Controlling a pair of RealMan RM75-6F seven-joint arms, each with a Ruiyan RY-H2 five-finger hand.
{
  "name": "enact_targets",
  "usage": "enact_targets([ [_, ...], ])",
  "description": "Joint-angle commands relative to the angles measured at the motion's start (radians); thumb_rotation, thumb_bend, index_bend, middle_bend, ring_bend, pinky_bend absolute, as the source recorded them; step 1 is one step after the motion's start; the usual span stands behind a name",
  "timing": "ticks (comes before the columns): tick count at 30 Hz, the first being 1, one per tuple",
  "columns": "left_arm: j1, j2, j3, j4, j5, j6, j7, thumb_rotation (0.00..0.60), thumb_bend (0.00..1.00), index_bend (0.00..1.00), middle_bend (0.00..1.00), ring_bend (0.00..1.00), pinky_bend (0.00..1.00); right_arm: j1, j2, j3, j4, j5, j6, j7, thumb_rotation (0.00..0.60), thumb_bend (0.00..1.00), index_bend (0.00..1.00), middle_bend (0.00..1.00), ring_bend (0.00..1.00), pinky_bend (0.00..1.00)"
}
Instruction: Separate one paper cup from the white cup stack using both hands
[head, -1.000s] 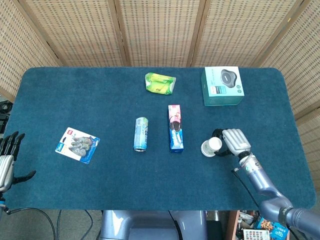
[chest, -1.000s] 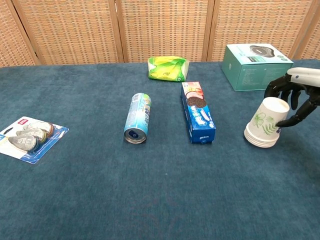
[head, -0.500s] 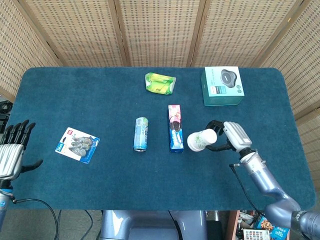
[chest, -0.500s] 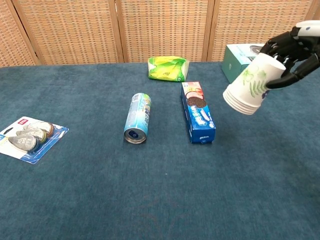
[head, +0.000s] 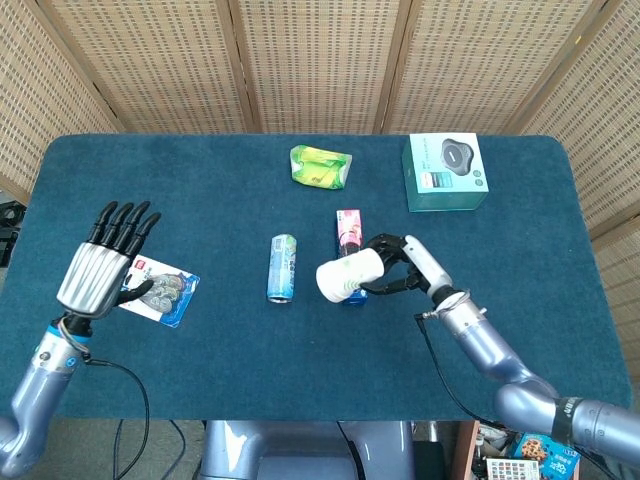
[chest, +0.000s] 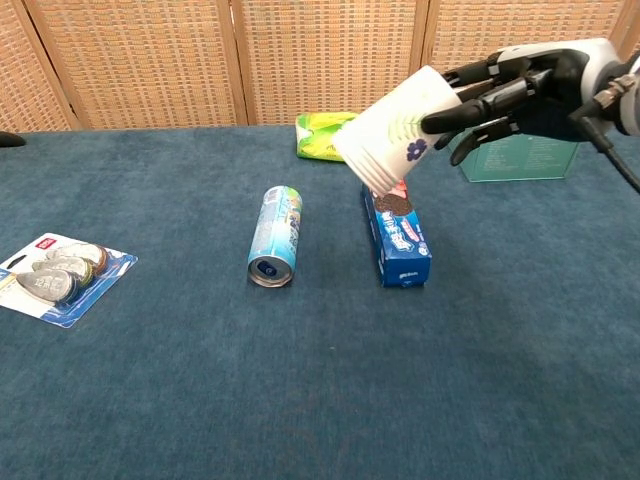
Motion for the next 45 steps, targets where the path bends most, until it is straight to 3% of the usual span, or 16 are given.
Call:
enact_targets([
  [1, -0.053, -0.061, -0.021, 0.047, 0.028, -0.011, 0.012, 0.600, 0.17, 0.00, 0.00, 0.00, 0.00, 0.054, -0.063, 0.020, 0.022, 0.109, -0.020, 0.020, 0.600, 0.42, 0.56, 0.60, 0.48, 0.51],
  [8, -0.155, -0.181, -0.046, 0.142, 0.053, -0.038, -0.004, 0.600, 0.17, 0.02, 0.00, 0.00, 0.00, 0.123, -0.119, 0.030, 0.054, 0.276, -0.040, 0.022, 0.600, 0.42, 0.56, 0.60, 0.48, 0.51],
  [18, -0.239, -0.323, -0.052, 0.258, 0.064, -0.032, -0.041, 0.600, 0.17, 0.23, 0.00, 0.00, 0.00, 0.154, -0.142, 0.044, 0.091, 0.389, -0.016, 0.010, 0.600, 0.42, 0.56, 0.60, 0.48, 0.51],
  [33, -0.342, -0.544, -0.079, 0.474, 0.093, 0.072, -0.074, 0.600, 0.17, 0.29, 0.00, 0.00, 0.00, 0.141, -0.121, 0.058, 0.080, 0.423, -0.040, 0.009, 0.600, 0.42, 0.56, 0.60, 0.48, 0.51],
  [45, -0.402, -0.614, -0.080, 0.551, 0.081, 0.079, -0.087, 0.600, 0.17, 0.32, 0.00, 0.00, 0.00, 0.119, -0.101, 0.079, 0.061, 0.418, -0.046, 0.023, 0.600, 0.42, 0.56, 0.60, 0.48, 0.51],
])
